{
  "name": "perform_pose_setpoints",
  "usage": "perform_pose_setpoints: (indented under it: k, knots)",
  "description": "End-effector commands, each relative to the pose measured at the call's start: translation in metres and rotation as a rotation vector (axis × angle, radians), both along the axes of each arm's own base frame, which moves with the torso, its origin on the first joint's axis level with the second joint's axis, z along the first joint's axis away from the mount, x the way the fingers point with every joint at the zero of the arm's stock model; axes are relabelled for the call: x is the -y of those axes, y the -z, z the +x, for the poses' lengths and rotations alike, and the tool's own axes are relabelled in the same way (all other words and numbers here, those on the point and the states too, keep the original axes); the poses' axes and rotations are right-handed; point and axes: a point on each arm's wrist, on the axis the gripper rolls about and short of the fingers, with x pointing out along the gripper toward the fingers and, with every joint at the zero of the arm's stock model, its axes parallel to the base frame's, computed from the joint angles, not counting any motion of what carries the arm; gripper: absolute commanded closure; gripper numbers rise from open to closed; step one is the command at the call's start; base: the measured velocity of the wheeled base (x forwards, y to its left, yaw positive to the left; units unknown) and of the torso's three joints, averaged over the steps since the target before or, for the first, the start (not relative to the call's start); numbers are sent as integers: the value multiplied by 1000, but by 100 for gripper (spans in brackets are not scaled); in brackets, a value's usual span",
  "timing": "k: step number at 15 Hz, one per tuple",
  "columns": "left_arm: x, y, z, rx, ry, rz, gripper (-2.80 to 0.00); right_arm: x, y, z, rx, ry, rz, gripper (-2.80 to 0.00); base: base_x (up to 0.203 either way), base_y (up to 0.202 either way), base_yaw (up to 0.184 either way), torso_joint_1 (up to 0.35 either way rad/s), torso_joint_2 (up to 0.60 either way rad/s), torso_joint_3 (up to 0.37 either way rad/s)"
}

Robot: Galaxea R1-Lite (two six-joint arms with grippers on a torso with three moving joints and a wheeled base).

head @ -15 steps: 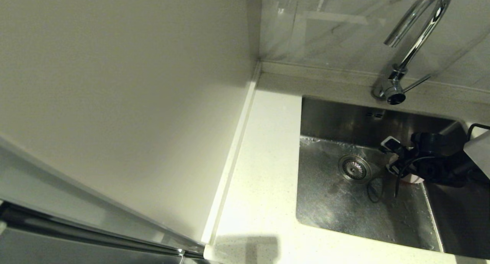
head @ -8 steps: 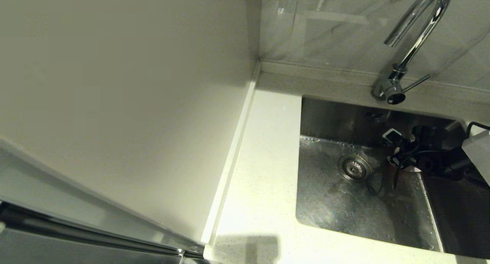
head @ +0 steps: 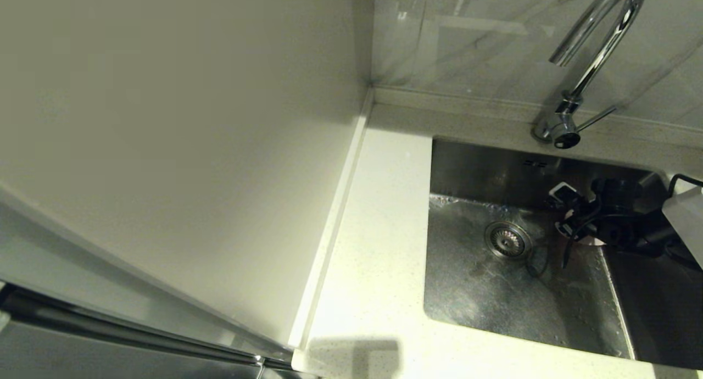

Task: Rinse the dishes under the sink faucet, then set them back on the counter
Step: Put a bowl back to the table from the sink

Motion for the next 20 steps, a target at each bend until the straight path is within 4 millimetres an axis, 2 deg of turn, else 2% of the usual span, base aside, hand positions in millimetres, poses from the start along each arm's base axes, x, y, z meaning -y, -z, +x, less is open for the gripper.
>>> perform_pose_setpoints:
  k: [1,5,8,11,16,20]
  knots:
    - [0,1,0,-3,0,-1,0,0,-12,-1,27,-3,-14,0,0,0,0,0,0,0]
    - [0,1,0,-3,0,-1,0,-2,-18,-6,28,1,-6,0,0,0,0,0,0,0]
    - [0,1,0,-3,0,-1,0,-3,-29,-16,30,6,-3,0,0,0,0,0,0,0]
    - [0,1,0,-3,0,-1,0,-3,-44,-32,25,15,-3,0,0,0,0,0,0,0]
    - [0,1,0,-3,0,-1,0,2,-39,-75,-76,60,32,0,0,0,0,0,0,0]
    - [0,1,0,-3,0,-1,0,2,-44,-87,-83,73,39,0,0,0,0,0,0,0]
